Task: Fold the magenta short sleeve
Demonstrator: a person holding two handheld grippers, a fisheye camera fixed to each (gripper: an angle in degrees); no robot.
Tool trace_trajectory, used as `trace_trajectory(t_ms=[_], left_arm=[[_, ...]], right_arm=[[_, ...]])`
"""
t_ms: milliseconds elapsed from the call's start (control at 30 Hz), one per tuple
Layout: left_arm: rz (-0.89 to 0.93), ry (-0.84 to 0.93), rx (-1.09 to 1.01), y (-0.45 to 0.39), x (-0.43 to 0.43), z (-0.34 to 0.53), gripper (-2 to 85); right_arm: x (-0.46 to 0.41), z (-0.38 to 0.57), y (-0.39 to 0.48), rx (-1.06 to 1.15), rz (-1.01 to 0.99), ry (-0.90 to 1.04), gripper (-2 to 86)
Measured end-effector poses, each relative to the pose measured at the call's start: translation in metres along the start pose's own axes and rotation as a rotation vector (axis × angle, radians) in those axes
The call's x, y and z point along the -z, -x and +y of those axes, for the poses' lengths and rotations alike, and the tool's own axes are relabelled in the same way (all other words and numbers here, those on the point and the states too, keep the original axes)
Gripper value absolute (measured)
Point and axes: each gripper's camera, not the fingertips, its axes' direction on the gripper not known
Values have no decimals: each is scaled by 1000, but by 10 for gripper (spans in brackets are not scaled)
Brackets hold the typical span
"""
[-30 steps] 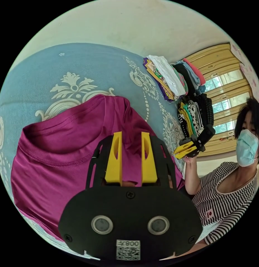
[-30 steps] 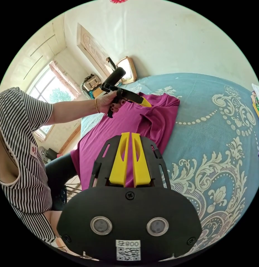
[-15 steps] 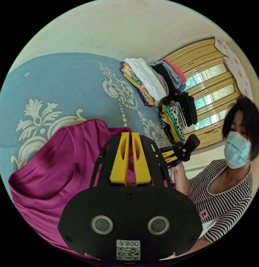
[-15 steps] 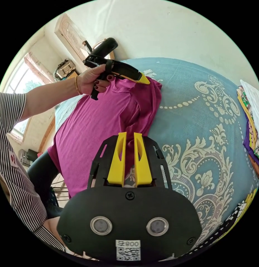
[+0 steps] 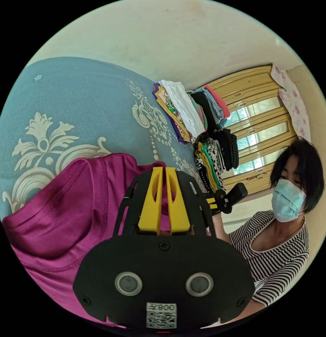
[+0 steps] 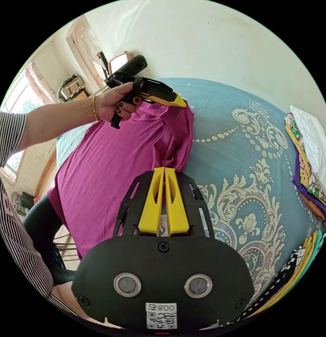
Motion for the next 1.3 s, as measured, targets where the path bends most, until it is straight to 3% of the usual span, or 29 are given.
trace_trajectory(t_ms=[200,467,667,933,1100,1300], left_arm=[[-16,43,9,9,-10,-7,17],[-38,135,42,22,-23,-5,38],[20,116,59,24,-29,-13,69],[-62,168,126,19,-55,-31,43],[114,70,-6,-18,-64,-58,20],[8,139,-12,-34,-88,-79,20]], right_arm=[[46,14,4,87,-62,-199,0],[-15,-9,42,272,-57,149,-1],[-12,-6,26,230,-123,154,1],[-11,0,23,240,-105,143,1],[-9,0,15,221,-100,141,2],[-4,5,1,185,-55,154,1]])
